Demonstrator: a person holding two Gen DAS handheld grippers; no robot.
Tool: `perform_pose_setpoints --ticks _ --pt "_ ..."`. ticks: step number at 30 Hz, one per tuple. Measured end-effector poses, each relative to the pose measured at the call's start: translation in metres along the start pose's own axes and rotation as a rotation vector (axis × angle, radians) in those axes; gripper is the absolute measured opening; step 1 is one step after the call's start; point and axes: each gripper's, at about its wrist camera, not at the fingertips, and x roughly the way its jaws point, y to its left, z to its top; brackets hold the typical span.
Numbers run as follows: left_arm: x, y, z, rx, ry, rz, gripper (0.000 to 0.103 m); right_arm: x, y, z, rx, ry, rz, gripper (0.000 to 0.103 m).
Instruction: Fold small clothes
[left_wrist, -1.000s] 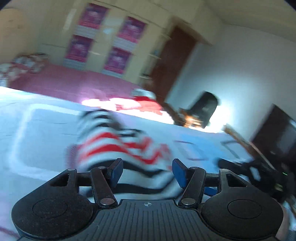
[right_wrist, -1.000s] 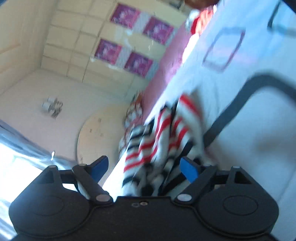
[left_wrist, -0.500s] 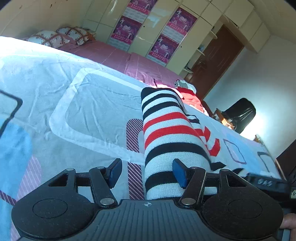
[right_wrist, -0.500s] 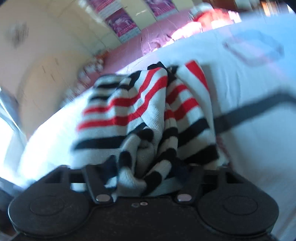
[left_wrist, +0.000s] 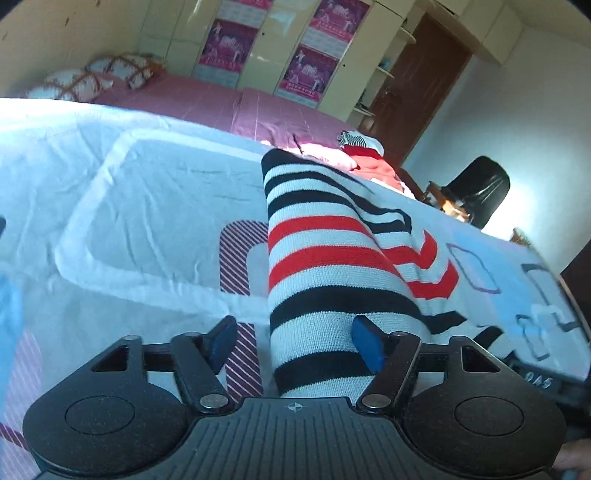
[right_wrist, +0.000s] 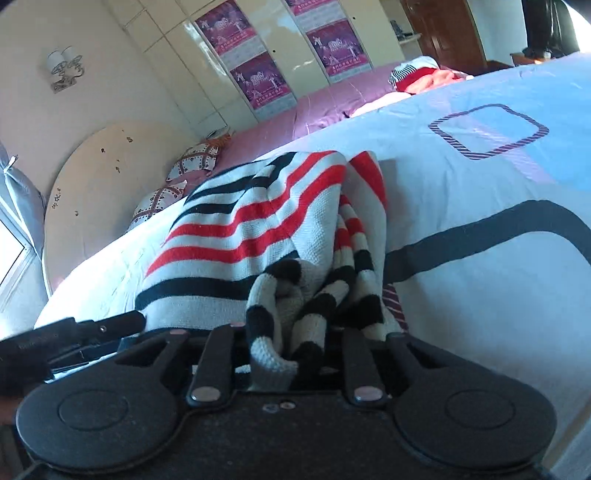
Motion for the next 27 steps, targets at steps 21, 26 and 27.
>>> perform_pose_setpoints --ticks 21,26,27 --pt "0.0 -0.01 0.001 0.062 -0.009 0.01 0.069 0.011 -0.05 -0.004 0.213 -0.045 0.088 0.02" --pt "0.001 -0.007 -0.002 0.038 -0.011 0.016 0.076 0.0 -0.037 0.001 0.142 -0.024 0.079 0.041" --pt "0.001 -0.005 -0.003 0.026 -0.011 0.01 0.077 -0.002 -0.034 0.001 0.13 -0.024 0.07 0.041"
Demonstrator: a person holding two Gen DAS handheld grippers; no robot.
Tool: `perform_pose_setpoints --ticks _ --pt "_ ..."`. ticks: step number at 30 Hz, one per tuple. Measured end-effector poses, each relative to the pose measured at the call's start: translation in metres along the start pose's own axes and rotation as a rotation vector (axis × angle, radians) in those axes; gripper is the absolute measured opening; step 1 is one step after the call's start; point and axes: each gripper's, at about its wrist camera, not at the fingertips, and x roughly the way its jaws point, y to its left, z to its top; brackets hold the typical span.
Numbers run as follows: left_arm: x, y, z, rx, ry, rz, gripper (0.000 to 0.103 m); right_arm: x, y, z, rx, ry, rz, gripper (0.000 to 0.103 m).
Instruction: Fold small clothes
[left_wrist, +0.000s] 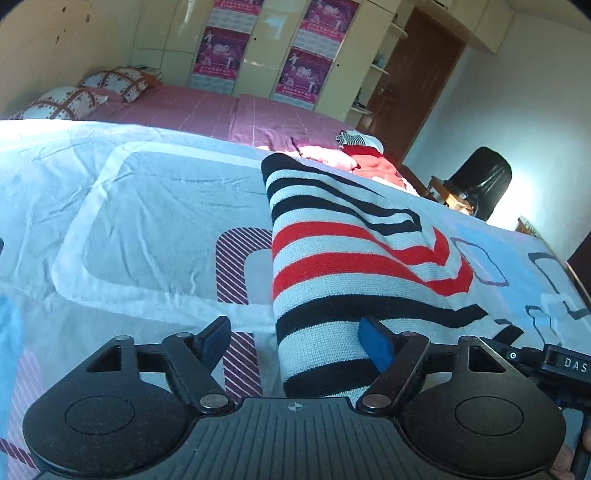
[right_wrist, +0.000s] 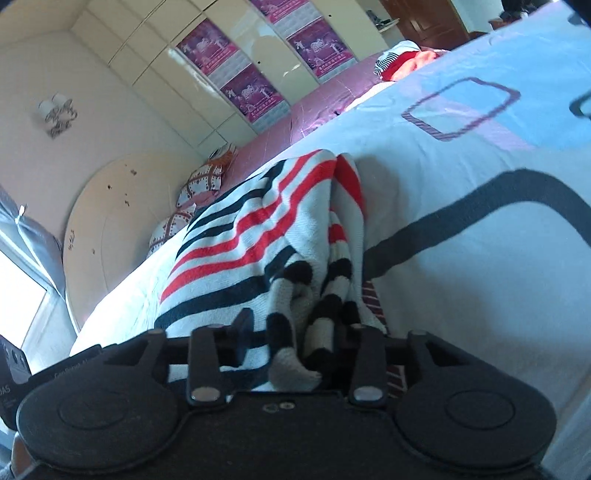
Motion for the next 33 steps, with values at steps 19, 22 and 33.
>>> perform_pose_setpoints --ticks 19,22,33 --pt "-0.006 0.002 0.003 -0.021 -0.076 -0.008 0.072 -0.017 -0.007 0.004 -0.066 0.008 0.002 0.036" --pt "-0.007 0.006 0.009 -0.053 -0.112 -0.03 0.072 -0.04 -0.006 0.016 -0.102 -0.152 -0.034 0.061" --pt "0.028 0.007 0.011 -0.073 -0.01 -0.006 0.072 0.046 -0.036 0.075 0.078 -0.02 0.06 0.022"
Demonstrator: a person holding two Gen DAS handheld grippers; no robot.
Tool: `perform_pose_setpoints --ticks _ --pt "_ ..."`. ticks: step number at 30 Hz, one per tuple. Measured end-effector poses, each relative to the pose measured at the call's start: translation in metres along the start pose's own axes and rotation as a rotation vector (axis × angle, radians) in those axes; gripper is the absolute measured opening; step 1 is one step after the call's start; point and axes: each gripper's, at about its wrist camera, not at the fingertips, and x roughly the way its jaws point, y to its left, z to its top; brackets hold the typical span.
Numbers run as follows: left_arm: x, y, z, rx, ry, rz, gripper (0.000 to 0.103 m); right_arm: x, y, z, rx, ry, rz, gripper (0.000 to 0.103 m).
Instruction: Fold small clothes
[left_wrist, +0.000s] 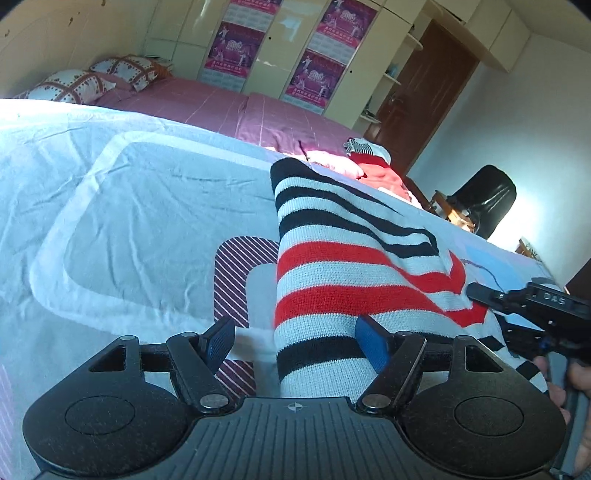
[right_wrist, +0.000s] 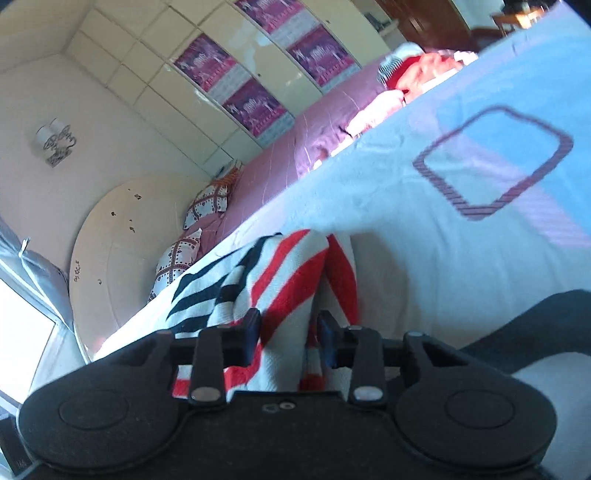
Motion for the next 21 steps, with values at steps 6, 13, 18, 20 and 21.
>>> perform_pose_setpoints --ticks 6,13,18,20,21 --pt "-0.003 -0.026 0.0 0.163 -0.03 0.077 0.072 -0.027 0.042 -0.022 -0.348 -0.153 -0.12 0.009" --pt "0.0 -0.023 0.005 0.132 0.005 0.054 0.072 -0.012 0.021 -0.018 -0.27 -0.084 -0.166 0.018" --pt "-0.009 -0.021 0.019 0.091 -0.07 0.003 0.072 -0.023 0.012 0.008 -0.133 -0.119 -0.087 0.025" --pt "-0.004 -0.022 0.026 0.082 -0.078 0.003 0.072 -0.016 0.009 0.017 -0.123 -0.117 -0.1 0.023" --pt "0.001 -0.023 0.029 0.091 -0.074 0.012 0.072 -0.013 0.009 0.019 -0.135 -0.113 -0.108 0.023"
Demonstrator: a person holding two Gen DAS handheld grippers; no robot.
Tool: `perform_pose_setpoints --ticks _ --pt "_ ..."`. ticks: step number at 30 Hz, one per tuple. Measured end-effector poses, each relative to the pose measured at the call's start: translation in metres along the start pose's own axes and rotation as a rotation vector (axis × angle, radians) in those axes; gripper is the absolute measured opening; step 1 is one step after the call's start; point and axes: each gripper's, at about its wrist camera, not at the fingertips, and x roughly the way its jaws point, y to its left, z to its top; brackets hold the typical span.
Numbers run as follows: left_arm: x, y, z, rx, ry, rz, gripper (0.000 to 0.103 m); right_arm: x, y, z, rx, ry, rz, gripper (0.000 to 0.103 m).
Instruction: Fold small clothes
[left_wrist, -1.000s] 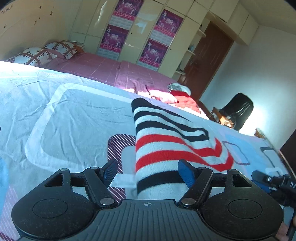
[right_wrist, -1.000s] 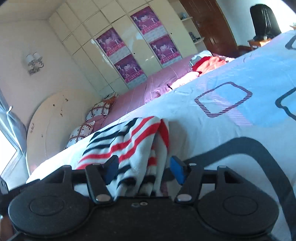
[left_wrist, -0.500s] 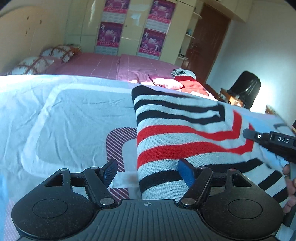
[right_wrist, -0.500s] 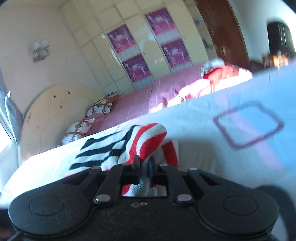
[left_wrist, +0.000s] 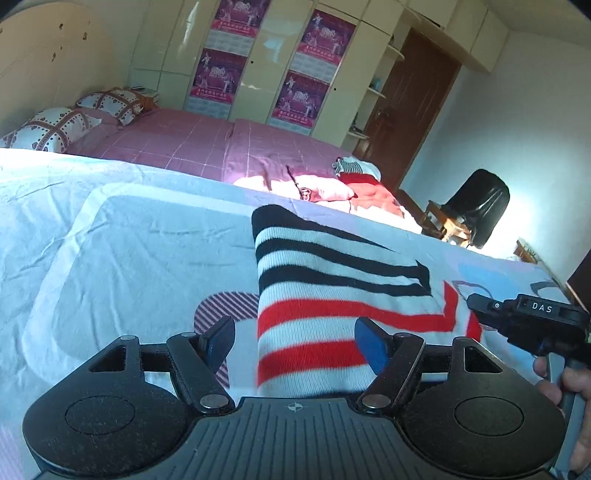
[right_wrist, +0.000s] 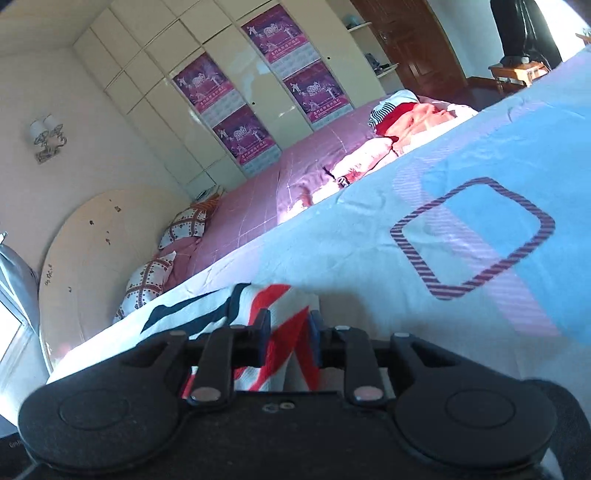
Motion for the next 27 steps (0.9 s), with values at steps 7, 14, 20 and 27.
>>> perform_pose_setpoints --ticks 7,14,20,27 --pt "0.038 0.008 0.001 -0.029 0.103 0.015 0.072 0.026 0.008 -0.002 -0.065 0.067 -0.044 0.01" --pt "0.012 0.003 0.004 0.023 0.065 0.017 0.072 -0.005 0.032 -0.008 -0.169 0.032 -0.114 0.027" --pt "-0.028 0.018 -0.016 -0.004 0.068 -0.064 0.072 -0.079 0.035 -0.034 -0.131 0.112 0.043 0.026" --pt "-0.05 0.022 -0.047 -0.066 0.091 -0.163 0.072 -0.102 0.041 -0.057 -0.084 0.172 0.054 0.021"
